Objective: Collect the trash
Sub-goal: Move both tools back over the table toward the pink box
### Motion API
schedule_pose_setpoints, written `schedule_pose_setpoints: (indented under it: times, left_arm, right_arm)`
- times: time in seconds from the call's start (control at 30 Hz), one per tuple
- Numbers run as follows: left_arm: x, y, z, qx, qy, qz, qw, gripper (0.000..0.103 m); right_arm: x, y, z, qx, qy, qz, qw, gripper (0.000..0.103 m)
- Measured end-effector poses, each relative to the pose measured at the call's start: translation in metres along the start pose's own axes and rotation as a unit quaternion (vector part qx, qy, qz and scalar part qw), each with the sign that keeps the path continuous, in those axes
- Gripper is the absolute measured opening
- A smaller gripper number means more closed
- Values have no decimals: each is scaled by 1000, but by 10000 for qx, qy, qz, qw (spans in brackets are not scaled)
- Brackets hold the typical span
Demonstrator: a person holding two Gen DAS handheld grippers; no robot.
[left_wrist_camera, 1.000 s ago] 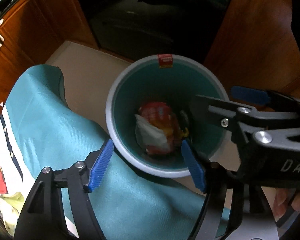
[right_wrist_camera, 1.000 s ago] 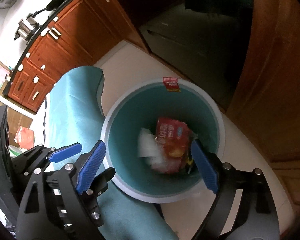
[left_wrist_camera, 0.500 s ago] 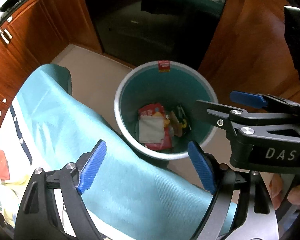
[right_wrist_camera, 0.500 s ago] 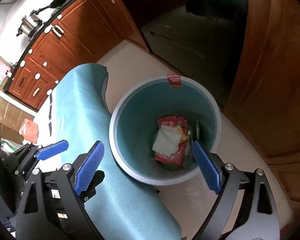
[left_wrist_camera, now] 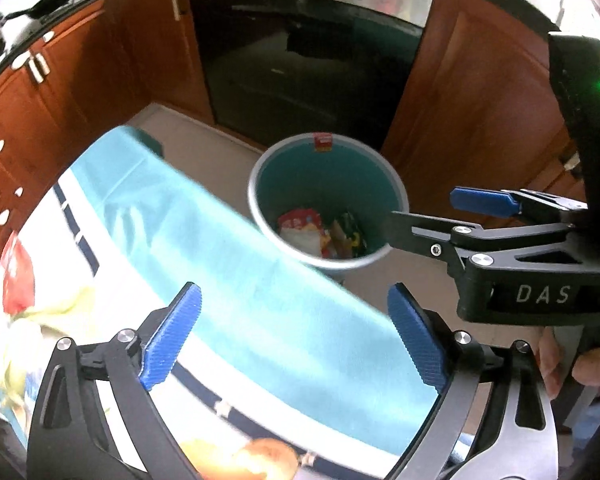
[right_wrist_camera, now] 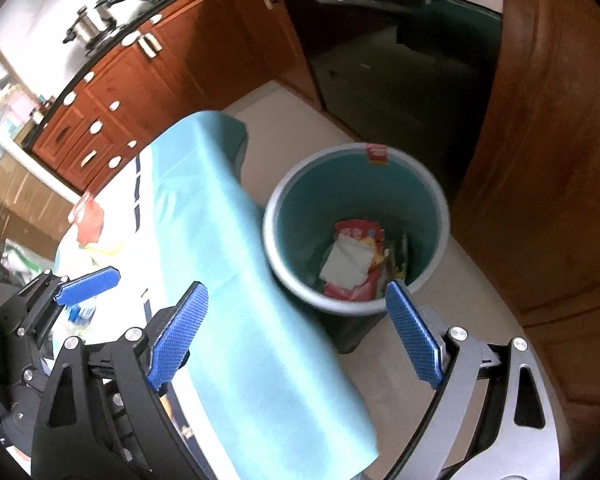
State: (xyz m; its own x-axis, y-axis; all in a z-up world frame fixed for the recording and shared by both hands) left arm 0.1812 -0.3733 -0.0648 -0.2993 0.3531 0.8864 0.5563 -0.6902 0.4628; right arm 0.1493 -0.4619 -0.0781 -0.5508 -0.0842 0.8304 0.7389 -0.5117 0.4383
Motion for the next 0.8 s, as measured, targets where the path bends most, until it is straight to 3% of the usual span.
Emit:
schedule_pose_setpoints:
  times: [0.4,0.8]
  left_arm:
    - [70,-117,70,445,329,-206,9983,98]
    - [106,-248,113,750,537,-38,9957,98]
  right_arm:
    - [4,-80,98,909,314,452,9943,89]
    - [-7,-190,179,1772,713,1235,9738,89]
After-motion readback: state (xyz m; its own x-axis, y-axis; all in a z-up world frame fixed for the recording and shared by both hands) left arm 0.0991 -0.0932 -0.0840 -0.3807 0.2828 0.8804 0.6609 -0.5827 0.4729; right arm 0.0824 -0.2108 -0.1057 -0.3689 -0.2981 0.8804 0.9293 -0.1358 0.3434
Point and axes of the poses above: each gripper's, at about its wrist camera, not at the fingertips, and x roughly against the way its jaws point, z to its left, y to its top, the point moved 10 cm from there along -x, roughly the way its jaws point, and after that the axes turned 2 degrees about y, right-handed, at the moved point
